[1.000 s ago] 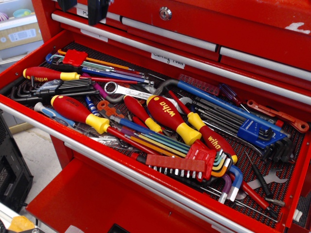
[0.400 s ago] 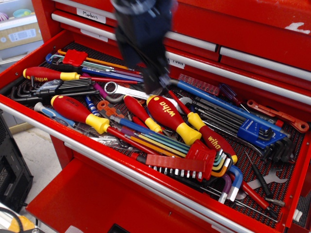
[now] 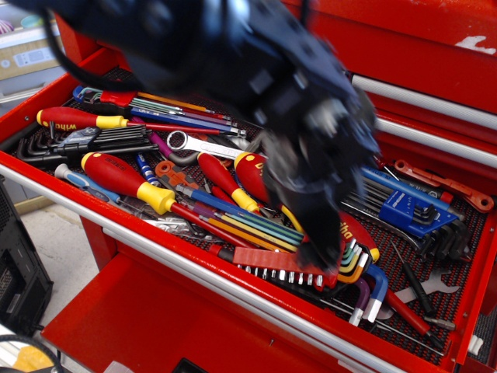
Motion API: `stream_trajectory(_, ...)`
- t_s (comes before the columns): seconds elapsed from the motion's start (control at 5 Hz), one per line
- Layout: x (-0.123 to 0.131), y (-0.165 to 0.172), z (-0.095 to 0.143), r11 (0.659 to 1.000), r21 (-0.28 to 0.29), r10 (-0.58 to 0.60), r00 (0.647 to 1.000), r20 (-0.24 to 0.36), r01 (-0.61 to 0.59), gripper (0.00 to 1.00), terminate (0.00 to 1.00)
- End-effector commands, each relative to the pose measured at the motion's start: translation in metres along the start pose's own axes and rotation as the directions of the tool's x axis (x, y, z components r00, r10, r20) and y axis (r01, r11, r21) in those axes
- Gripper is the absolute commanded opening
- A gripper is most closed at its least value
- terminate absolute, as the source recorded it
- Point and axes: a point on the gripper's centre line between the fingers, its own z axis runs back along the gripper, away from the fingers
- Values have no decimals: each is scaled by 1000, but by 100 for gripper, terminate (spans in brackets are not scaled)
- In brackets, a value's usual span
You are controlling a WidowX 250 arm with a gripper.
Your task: Pick up bit holder
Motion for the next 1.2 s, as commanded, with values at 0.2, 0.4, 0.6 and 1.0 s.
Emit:
stream_trajectory(0.2,29,-31,-34,995,-95,37,997,60,-31,100,0)
stream_trajectory(0.4,27,-27,-41,997,-77,9,997,76,-3,100,0)
stream_trajectory(0.6,15,-15,-40,997,-67,-37,996,77,43,100,0)
stream_trajectory(1.0,3,-10,-46,998,-36,-51,994,101,55,100,0)
